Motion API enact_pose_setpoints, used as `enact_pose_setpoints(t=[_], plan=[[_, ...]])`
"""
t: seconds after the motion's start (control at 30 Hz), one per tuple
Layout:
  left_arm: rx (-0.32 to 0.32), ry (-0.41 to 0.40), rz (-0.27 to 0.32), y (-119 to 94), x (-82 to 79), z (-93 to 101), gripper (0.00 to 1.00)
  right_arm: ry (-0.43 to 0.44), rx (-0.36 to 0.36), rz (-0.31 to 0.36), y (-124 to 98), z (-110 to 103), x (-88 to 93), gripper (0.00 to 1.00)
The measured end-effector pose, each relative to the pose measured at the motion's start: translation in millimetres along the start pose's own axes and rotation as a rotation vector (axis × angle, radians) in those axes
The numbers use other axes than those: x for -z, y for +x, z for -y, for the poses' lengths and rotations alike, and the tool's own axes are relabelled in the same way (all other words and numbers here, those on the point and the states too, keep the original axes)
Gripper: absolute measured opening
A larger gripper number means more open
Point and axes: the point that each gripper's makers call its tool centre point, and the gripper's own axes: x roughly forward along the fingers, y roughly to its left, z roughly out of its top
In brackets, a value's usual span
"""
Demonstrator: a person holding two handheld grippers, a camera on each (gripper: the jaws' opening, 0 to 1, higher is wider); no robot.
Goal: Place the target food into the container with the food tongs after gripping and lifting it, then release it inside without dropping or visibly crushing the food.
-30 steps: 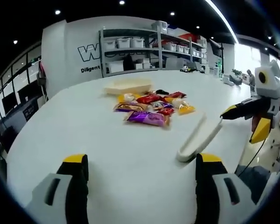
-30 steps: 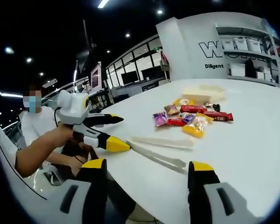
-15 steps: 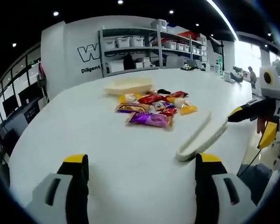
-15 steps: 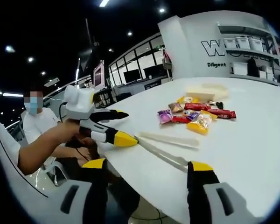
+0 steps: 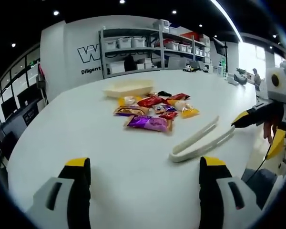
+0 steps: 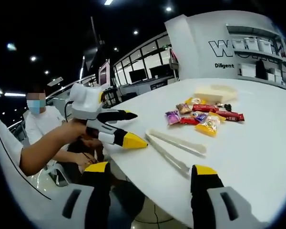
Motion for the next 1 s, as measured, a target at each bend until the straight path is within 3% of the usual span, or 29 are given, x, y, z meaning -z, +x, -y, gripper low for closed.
enact_pose_setpoints(t=[0.7, 1.0], plan=[[0.011, -0.001, -0.003, 1, 0.5, 7.6, 0.93, -0.002, -0.030, -0.036, -2, -17, 10.5, 0.64], [0.018, -0.004, 0.003, 0, -0.6, 8.8, 0.94, -0.003, -0.080, -0.051, 0, -32, 13.5, 0.62]])
